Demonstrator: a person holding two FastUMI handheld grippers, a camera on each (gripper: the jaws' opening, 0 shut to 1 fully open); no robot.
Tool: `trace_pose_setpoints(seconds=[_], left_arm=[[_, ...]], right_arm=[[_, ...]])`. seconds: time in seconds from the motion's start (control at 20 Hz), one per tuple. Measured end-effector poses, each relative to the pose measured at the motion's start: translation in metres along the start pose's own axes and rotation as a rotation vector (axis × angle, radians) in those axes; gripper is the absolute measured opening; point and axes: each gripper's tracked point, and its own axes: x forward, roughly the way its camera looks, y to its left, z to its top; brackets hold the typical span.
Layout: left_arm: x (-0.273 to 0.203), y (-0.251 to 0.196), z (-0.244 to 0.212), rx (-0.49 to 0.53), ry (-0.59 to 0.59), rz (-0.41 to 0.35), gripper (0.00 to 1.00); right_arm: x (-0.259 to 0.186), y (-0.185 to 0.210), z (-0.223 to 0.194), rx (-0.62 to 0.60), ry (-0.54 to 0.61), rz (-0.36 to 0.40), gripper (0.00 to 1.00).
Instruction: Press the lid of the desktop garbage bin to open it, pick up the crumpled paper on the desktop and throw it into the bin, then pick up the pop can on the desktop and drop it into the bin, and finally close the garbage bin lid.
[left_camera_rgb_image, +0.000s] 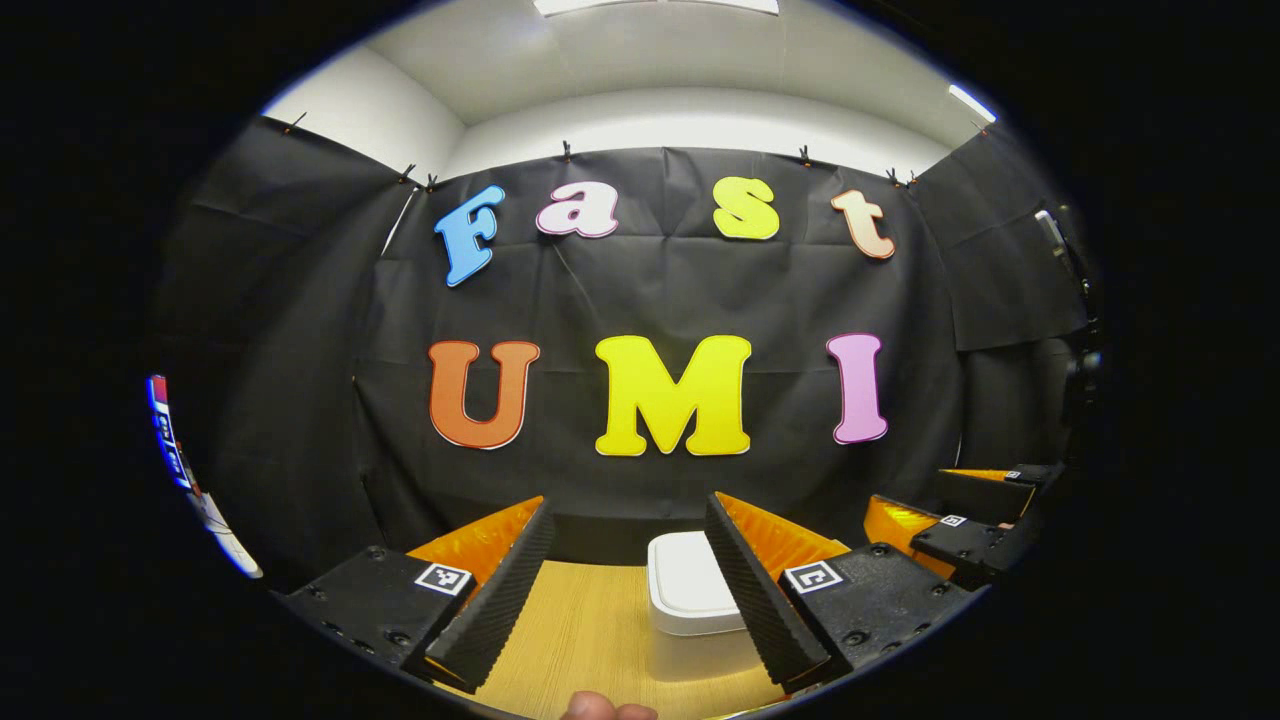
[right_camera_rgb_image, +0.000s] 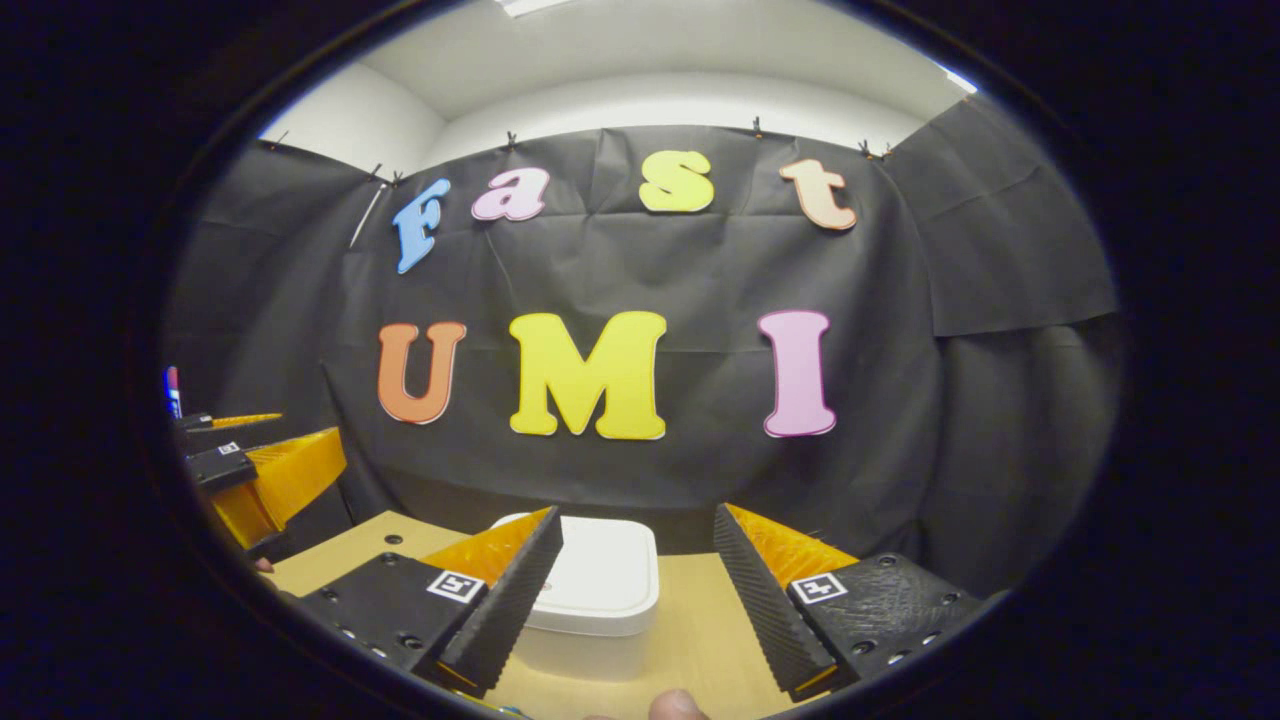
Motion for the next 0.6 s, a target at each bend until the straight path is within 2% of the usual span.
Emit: trace_pose_setpoints(seconds=[0.3, 0.35, 0.45, 0.6], left_arm=[[-0.005, 0.005, 0.0, 0.009, 0.004, 0.023, 0.97], [-0.006, 0.007, -0.001, 0.006, 0.005, 0.027, 0.97], [-0.008, 0.013, -0.003, 0.011, 0.008, 0.046, 0.98], [-0.01, 0.019, -0.001, 0.029, 0.004, 0.072, 0.97]], right_arm=[[0.013, 0.013, -0.024, 0.015, 0.105, 0.065, 0.91], [0.019, 0.016, -0.026, 0.013, 0.114, 0.073, 0.89], [0.029, 0.019, -0.03, -0.004, 0.129, 0.078, 0.79], [0.044, 0.027, -0.041, -0.017, 0.161, 0.108, 0.74]])
